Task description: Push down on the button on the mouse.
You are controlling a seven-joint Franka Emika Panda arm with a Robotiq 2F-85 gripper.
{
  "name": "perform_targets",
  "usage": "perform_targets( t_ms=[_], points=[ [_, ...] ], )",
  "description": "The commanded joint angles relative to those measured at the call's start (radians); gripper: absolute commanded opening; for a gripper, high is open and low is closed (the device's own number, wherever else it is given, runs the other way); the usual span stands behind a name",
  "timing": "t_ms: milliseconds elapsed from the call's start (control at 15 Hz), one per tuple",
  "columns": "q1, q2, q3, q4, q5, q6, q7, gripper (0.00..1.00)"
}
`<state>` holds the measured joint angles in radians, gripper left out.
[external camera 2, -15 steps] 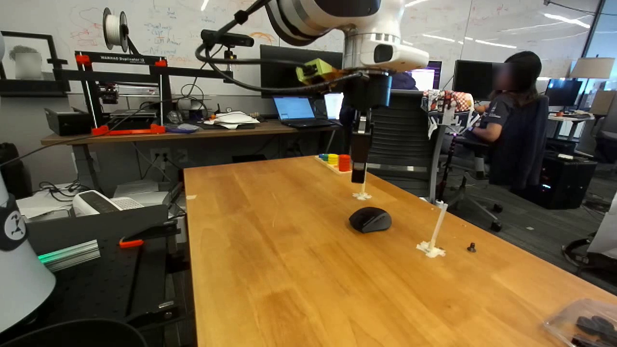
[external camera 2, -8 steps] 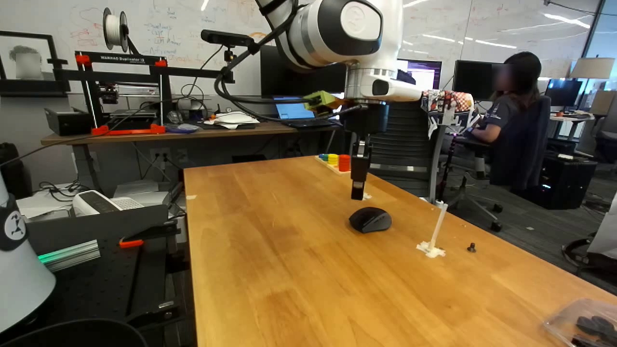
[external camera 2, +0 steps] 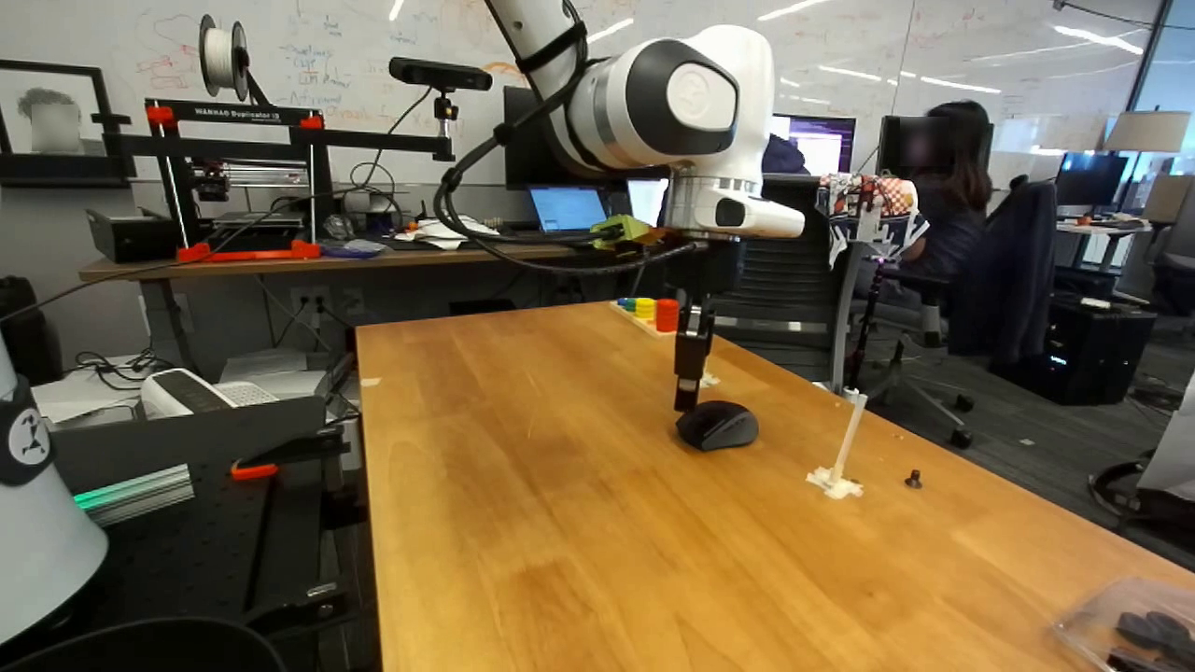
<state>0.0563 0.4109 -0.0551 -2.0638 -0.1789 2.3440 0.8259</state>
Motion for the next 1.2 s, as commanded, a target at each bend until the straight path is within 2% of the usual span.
perform_targets(
  t_ms=[0, 667, 1133],
  points=[
    [0.043, 0.057, -0.042, 0.054, -0.017, 0.018, 0.040, 0.00],
    [0.122, 0.166, -0.096, 0.114, -0.056, 0.074, 0.095, 0.00],
    [0.135, 0.172, -0.104, 0.124, -0.055, 0.069, 0.098, 0.00]
  ],
)
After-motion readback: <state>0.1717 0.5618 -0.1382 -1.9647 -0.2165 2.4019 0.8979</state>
